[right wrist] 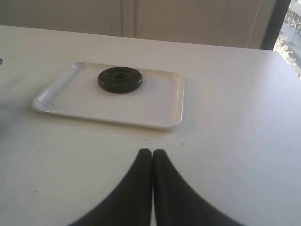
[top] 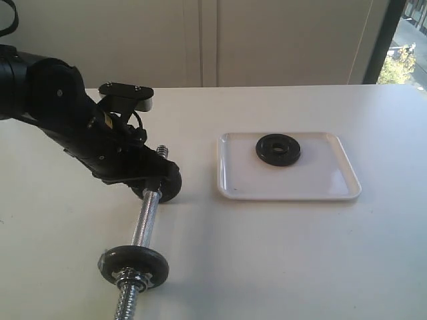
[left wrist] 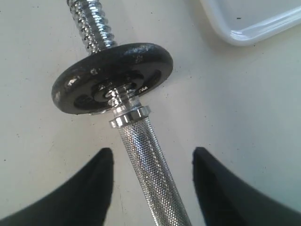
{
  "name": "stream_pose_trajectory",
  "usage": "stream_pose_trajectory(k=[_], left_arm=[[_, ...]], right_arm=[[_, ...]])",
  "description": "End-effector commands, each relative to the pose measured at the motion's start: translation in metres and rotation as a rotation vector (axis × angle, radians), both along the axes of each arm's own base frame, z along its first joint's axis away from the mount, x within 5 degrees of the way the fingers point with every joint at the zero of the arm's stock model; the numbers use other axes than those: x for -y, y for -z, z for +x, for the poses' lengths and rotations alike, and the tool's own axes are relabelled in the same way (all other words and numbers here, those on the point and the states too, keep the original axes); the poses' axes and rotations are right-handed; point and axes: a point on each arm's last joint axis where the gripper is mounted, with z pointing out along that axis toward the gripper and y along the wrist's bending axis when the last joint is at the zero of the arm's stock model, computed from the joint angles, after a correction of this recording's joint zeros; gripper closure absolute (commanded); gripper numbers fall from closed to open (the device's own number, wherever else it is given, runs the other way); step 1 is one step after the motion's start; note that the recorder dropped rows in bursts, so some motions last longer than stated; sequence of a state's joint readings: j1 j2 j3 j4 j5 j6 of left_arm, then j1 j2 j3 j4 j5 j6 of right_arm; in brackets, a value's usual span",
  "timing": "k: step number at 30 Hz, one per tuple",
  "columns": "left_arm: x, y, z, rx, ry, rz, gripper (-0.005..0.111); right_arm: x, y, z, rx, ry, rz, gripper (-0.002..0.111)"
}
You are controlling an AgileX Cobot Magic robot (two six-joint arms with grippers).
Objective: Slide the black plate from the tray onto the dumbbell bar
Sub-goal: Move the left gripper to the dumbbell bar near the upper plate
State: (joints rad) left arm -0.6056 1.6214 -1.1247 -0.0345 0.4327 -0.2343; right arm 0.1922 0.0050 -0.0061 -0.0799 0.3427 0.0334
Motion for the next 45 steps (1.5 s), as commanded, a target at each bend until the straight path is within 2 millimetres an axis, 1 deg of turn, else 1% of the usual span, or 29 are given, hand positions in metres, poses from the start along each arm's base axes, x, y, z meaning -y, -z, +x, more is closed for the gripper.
stream_pose_trajectory(k=[1,7,11,16,22,29,31,32,33,35,36,38,39,42,45], left_arm=[[0.001,0.001,-0.002,-0.030,-0.004,0.009,0.035],[0.004,0.017,0.002,-0.077,-0.024,0.030,0.036],[0.007,0.034,0.006,-0.115,-0.028,0.056,0.036],[0.010,0.049,0.012,-0.120,-0.033,0.061,0.036],[0.014,0.059,0.018,-0.099,-0.046,0.045,0.039],[0.017,0.065,0.023,-0.069,-0.051,0.027,0.041],[0.017,0.065,0.023,-0.069,-0.051,0.027,0.048],[0.017,0.065,0.023,-0.069,-0.051,0.027,0.055],[0.017,0.065,0.024,-0.069,-0.053,0.027,0.059],[0.017,0.065,0.024,-0.065,-0.044,0.031,0.075],[0.016,0.065,0.023,-0.058,-0.018,0.052,0.081],[0.013,0.066,0.023,-0.045,0.026,0.108,0.097],[0.009,0.066,0.024,-0.043,0.031,0.127,0.107],[0.002,0.058,0.026,-0.033,0.016,0.128,0.107],[0.000,0.047,0.025,-0.002,0.020,0.116,0.107]], right_arm=[[0.000,0.001,0.000,0.007,-0.009,-0.008,0.108],[0.000,0.001,0.000,0.006,-0.010,-0.006,0.108],[0.000,0.001,0.000,0.006,-0.010,-0.006,0.108],[0.000,0.001,0.000,0.006,-0.010,-0.006,0.108],[0.000,0.001,0.000,0.006,-0.010,-0.006,0.108],[0.000,0.001,0.000,0.006,-0.010,-0.006,0.108],[0.000,0.001,0.000,0.006,-0.010,-0.006,0.108],[0.000,0.001,0.000,0.006,-0.010,-0.006,0.108],[0.000,0.001,0.000,0.006,-0.010,-0.006,0.108],[0.000,0.001,0.000,0.006,-0.010,-0.006,0.108],[0.000,0.001,0.000,0.006,-0.010,-0.006,0.108],[0.000,0.001,0.000,0.006,-0.010,-0.006,0.108],[0.000,0.001,0.000,0.006,-0.010,-0.006,0.108],[0.000,0.001,0.000,0.006,-0.010,-0.006,0.108],[0.000,0.001,0.000,0.006,-0.010,-0.006,0.108]])
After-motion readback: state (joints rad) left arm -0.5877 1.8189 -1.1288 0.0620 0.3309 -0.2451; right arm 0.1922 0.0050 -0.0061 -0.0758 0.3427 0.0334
